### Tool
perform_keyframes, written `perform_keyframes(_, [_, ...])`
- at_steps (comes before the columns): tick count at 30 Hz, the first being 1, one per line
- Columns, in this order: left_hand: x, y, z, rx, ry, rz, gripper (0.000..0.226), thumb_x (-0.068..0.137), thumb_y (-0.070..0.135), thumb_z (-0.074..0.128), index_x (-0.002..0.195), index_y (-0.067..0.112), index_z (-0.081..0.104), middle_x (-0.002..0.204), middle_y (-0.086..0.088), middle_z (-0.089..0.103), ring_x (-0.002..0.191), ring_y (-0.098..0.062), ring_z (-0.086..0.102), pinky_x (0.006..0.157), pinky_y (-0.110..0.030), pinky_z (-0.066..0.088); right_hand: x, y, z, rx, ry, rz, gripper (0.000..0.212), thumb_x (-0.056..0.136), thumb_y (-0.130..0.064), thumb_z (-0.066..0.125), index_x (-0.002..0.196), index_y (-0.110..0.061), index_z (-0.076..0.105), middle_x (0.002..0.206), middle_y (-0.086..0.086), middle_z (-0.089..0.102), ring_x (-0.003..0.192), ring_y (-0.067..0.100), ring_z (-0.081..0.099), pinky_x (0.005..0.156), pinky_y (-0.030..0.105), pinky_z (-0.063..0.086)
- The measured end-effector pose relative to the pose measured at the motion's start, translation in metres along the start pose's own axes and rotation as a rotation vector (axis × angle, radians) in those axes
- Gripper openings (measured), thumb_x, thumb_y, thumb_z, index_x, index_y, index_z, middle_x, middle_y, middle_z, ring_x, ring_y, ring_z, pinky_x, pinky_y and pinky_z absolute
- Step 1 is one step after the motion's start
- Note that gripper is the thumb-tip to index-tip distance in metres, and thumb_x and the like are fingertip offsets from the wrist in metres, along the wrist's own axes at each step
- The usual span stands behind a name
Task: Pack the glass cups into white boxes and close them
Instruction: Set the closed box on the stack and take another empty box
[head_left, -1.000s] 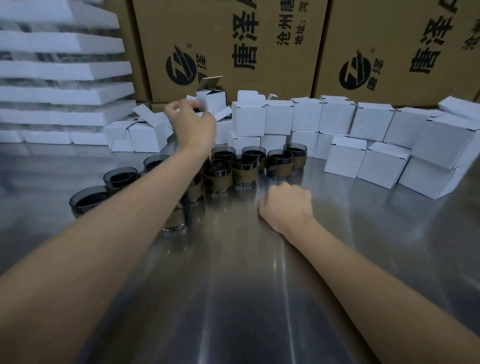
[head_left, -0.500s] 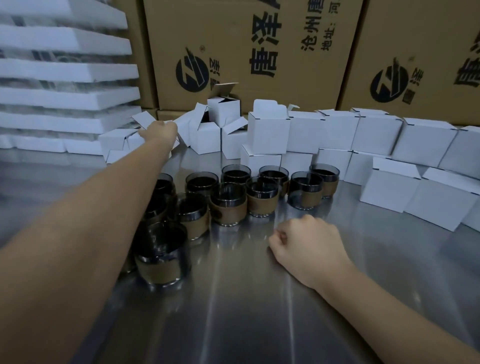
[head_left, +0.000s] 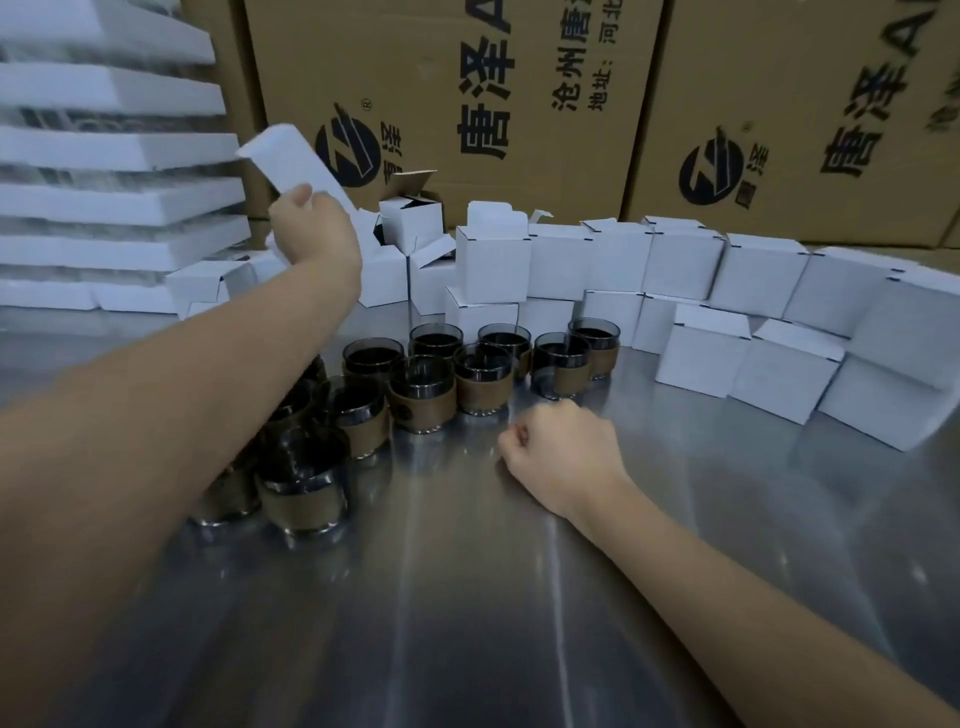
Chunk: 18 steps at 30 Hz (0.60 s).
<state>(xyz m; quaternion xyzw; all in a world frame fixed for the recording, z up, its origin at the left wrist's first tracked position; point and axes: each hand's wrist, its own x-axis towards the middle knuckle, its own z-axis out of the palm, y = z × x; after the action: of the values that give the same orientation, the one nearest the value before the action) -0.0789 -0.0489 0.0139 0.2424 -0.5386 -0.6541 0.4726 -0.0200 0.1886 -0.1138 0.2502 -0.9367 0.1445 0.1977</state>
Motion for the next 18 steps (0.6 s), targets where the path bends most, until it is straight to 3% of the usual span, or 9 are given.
perform_keyframes(3, [-0.061, 0.030, -0.001, -0.110, -0.074, 0.090, 0.035, 0.098, 0.010, 0.040, 0.129, 0.012, 0.055, 0.132, -0.004, 0.051, 0.104, -0.020, 0.064, 0.088, -0.025, 0.052, -0.007, 0.001, -0.008, 0.117, 0.087, 0.083, 0.042, 0.091, -0.031, 0.045, 0.052, -0.015, 0.038, 0.051, -0.005, 0.041, 0.054, 0.022, 0.042, 0.049, 0.029, 0.026])
perform_keyframes(6, [-0.130, 0.037, -0.014, -0.130, -0.214, 0.182, 0.032, 0.096, 0.006, 0.039, 0.120, 0.018, 0.056, 0.131, -0.003, 0.051, 0.073, -0.002, 0.063, 0.065, -0.019, 0.048, -0.019, 0.003, -0.018, 0.372, 0.280, 0.241, 0.046, 0.093, -0.028, 0.048, 0.050, -0.016, 0.034, 0.045, -0.003, 0.037, 0.050, 0.018, 0.038, 0.047, 0.030, 0.024])
perform_keyframes(9, [-0.193, 0.020, -0.037, -0.135, -0.342, 0.209, 0.034, 0.093, 0.000, 0.041, 0.118, 0.018, 0.057, 0.118, -0.005, 0.057, 0.066, 0.004, 0.060, 0.065, -0.011, 0.046, -0.033, 0.015, -0.029, 0.731, 0.455, 0.477, 0.043, 0.093, -0.023, 0.048, 0.051, -0.017, 0.040, 0.044, -0.005, 0.039, 0.049, 0.015, 0.038, 0.051, 0.031, 0.031])
perform_keyframes(11, [-0.222, 0.001, -0.049, -0.093, -0.421, 0.200, 0.038, 0.091, -0.003, 0.041, 0.117, 0.020, 0.058, 0.109, -0.012, 0.059, 0.062, 0.006, 0.057, 0.064, -0.009, 0.043, -0.042, 0.026, -0.036, 0.945, 0.483, 0.583, 0.036, 0.093, -0.018, 0.046, 0.058, -0.023, 0.053, 0.052, -0.006, 0.049, 0.057, 0.019, 0.049, 0.060, 0.036, 0.043])
perform_keyframes(13, [-0.242, -0.015, -0.056, -0.070, -0.493, 0.171, 0.041, 0.090, -0.006, 0.041, 0.114, 0.023, 0.058, 0.093, -0.017, 0.059, 0.056, 0.000, 0.052, 0.061, -0.013, 0.042, -0.050, 0.038, -0.042, 1.029, 0.506, 0.632, 0.029, 0.094, -0.014, 0.044, 0.070, -0.025, 0.058, 0.062, -0.005, 0.055, 0.064, 0.020, 0.055, 0.066, 0.034, 0.045])
perform_keyframes(15, [-0.254, -0.028, -0.062, -0.068, -0.540, 0.157, 0.041, 0.089, -0.009, 0.041, 0.108, 0.020, 0.062, 0.073, -0.011, 0.057, 0.050, -0.005, 0.047, 0.056, -0.021, 0.042, -0.054, 0.047, -0.044, 1.036, 0.513, 0.649, 0.024, 0.095, -0.014, 0.043, 0.082, -0.027, 0.058, 0.074, -0.006, 0.058, 0.076, 0.019, 0.058, 0.072, 0.029, 0.044])
perform_keyframes(18, [-0.259, -0.038, -0.068, -0.086, -0.598, 0.207, 0.030, 0.085, -0.005, 0.042, 0.088, 0.013, 0.067, 0.059, 0.004, 0.055, 0.045, -0.004, 0.046, 0.052, -0.016, 0.040, -0.055, 0.051, -0.045, 1.095, 0.510, 0.670, 0.018, 0.096, -0.016, 0.043, 0.098, -0.023, 0.059, 0.092, -0.005, 0.061, 0.092, 0.019, 0.059, 0.079, 0.026, 0.041])
